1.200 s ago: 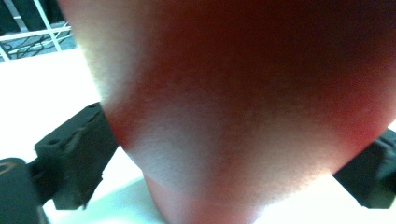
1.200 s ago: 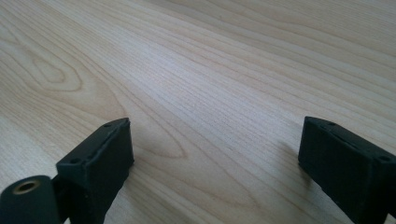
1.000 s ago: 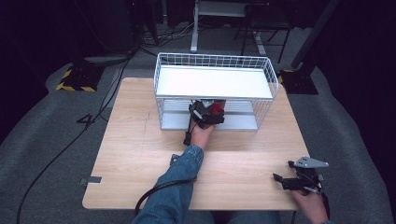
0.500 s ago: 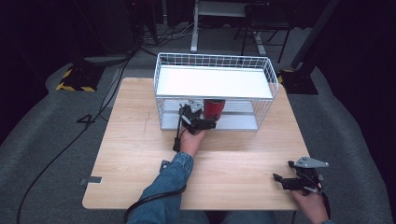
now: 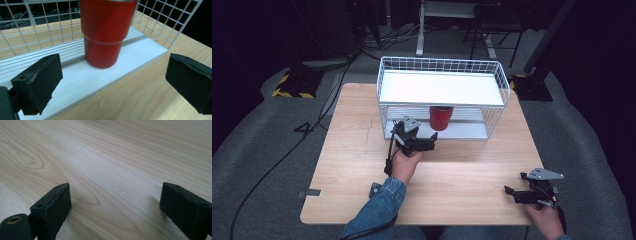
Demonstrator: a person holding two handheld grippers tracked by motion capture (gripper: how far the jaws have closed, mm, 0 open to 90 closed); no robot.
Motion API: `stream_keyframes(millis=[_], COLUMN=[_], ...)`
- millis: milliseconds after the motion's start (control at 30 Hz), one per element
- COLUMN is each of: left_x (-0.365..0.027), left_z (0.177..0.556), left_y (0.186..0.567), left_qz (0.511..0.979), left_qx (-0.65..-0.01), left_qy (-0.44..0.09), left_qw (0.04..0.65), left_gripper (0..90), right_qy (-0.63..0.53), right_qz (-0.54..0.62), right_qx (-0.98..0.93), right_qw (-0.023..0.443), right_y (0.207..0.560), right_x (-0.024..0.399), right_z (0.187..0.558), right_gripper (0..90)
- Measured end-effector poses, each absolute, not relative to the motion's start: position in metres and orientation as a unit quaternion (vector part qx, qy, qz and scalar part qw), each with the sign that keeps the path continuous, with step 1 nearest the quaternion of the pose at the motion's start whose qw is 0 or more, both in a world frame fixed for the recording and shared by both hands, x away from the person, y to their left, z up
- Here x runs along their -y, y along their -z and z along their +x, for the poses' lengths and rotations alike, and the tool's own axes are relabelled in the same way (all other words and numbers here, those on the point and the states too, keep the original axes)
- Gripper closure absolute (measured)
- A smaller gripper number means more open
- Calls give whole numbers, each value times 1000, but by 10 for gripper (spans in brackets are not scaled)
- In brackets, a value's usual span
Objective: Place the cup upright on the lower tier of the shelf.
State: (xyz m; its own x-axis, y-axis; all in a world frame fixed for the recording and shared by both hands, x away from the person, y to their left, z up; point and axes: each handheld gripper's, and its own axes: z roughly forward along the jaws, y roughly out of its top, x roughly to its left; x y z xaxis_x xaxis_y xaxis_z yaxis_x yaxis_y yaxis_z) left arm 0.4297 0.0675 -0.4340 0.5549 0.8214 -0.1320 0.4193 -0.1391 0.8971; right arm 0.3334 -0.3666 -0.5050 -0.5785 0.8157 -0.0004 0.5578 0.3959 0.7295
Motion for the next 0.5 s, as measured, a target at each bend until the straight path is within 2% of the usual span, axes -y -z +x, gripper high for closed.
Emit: stream_keyframes(millis=[500], left_x=[-109], left_z=[377], left_y=[410], left_qz=[732], left_qx=[-407], left_qy=[-208], left_qw=[505], left_gripper=[22], right_qy=[-353], right_qz=[421], right_qx=[-815], right_qw=[182], right_y=[505], right_x=[367], right_z=[333], right_gripper=[101])
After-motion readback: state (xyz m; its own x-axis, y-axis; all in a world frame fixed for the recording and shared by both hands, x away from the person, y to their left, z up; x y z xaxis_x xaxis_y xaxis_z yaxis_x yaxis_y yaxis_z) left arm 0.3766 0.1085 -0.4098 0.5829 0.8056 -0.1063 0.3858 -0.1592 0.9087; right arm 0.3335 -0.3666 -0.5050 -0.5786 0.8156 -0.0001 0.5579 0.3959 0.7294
